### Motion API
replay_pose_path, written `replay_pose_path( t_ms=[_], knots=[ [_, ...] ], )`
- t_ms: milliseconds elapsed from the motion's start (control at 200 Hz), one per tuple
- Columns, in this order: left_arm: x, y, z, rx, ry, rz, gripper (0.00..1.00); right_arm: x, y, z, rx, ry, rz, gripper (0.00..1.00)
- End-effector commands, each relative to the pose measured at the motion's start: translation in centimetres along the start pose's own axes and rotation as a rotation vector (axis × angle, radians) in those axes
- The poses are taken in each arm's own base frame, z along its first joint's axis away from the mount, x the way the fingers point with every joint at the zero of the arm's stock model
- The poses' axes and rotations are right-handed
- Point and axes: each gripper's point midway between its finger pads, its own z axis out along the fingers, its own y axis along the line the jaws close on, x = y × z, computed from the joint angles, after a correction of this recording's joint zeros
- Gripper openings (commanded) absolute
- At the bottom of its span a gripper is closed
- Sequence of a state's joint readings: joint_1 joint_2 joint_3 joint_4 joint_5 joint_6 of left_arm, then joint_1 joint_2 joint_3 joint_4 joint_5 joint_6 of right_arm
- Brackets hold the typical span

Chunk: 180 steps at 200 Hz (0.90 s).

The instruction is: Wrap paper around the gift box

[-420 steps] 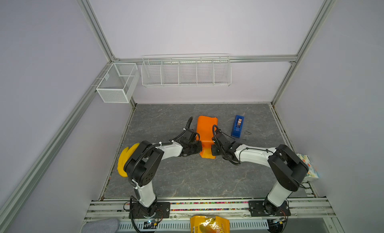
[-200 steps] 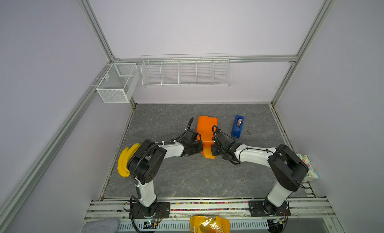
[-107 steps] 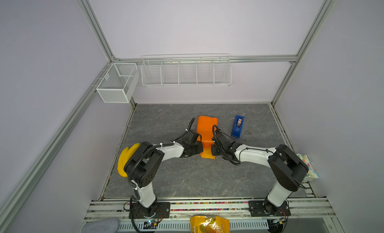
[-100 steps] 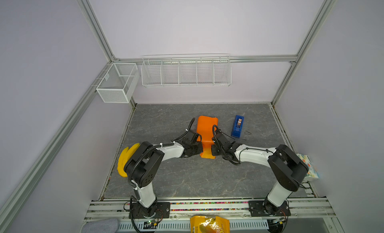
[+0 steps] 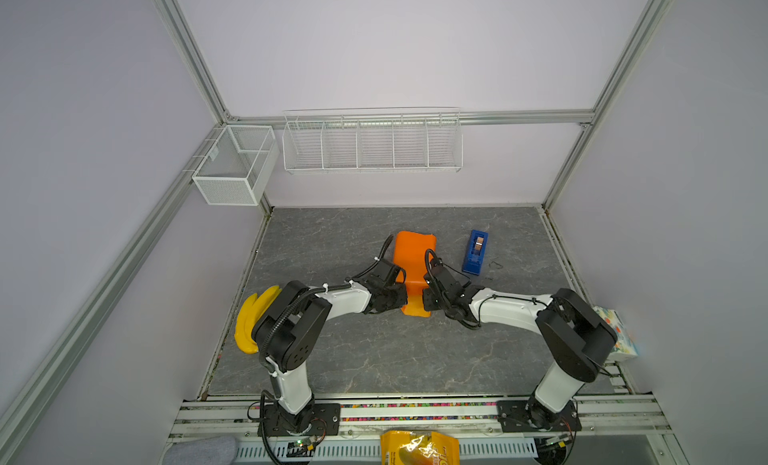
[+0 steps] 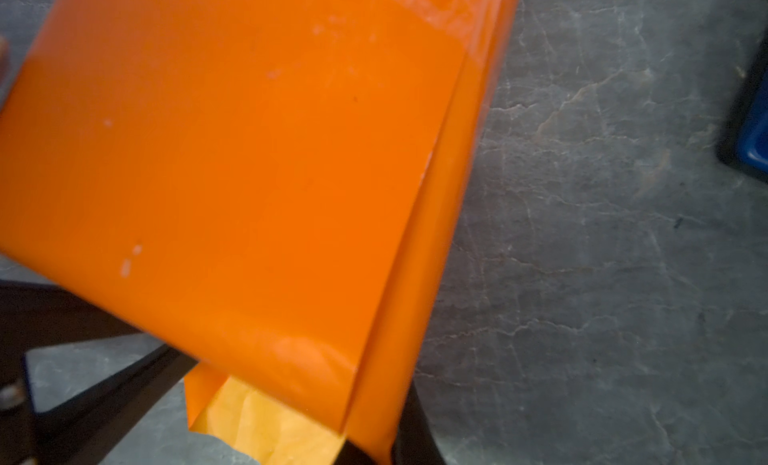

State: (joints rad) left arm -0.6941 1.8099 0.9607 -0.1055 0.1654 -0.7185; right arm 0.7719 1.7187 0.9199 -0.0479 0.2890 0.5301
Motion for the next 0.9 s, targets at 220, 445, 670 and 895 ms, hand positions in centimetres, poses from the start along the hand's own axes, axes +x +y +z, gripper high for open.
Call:
replay_pose_path(
  t_ms=[220,445,670,895],
  knots=[
    [-0.9,-1.2,0.6,0.044,-0.027,0.007,0.03,-1.0,-0.1,-2.9,-0.033,-0.036,0.022,0.16],
    [-1.2,-1.4,0.6,0.056,-0.033,0.008,0.03,-1.2,-2.2,-4.8,0.02,-0.065,0.058,0.19],
    [-1.0,-1.3,0.9,0.053,-0.019,0.004,0.02,0.1,-3.6,-3.2,0.019,-0.002,0.127,0.17],
    [-0.8,-1.3,0.9,0.055,-0.011,0.005,0.02,0.8,-1.1,-1.2,-0.093,0.043,0.117,0.09]
  ],
)
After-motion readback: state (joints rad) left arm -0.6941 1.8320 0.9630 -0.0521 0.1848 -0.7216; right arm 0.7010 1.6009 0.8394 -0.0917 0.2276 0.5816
